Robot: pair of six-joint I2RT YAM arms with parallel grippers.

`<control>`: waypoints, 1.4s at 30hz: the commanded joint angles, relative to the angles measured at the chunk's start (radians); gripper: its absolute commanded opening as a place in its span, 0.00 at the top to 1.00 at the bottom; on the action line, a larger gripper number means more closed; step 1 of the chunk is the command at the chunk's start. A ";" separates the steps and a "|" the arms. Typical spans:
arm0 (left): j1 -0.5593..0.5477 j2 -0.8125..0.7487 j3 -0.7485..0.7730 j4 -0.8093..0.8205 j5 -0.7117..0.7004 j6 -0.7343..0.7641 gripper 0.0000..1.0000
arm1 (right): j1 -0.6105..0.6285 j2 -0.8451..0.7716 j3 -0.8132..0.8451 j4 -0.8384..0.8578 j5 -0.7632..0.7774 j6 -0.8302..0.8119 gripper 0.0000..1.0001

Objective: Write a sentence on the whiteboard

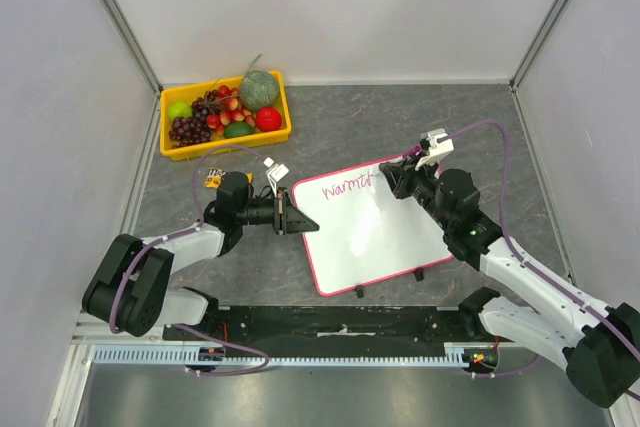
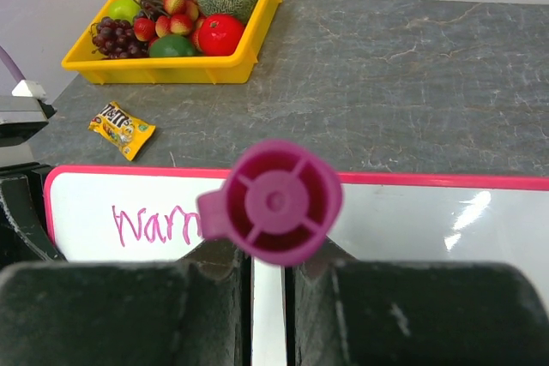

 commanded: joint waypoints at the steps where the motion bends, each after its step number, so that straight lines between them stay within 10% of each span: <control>1: -0.016 0.004 -0.028 -0.038 -0.059 0.210 0.98 | -0.004 -0.016 -0.020 -0.046 0.029 -0.020 1.00; 42: -0.018 -0.005 -0.036 -0.038 -0.068 0.211 0.98 | -0.004 -0.146 0.063 -0.171 -0.057 0.000 1.00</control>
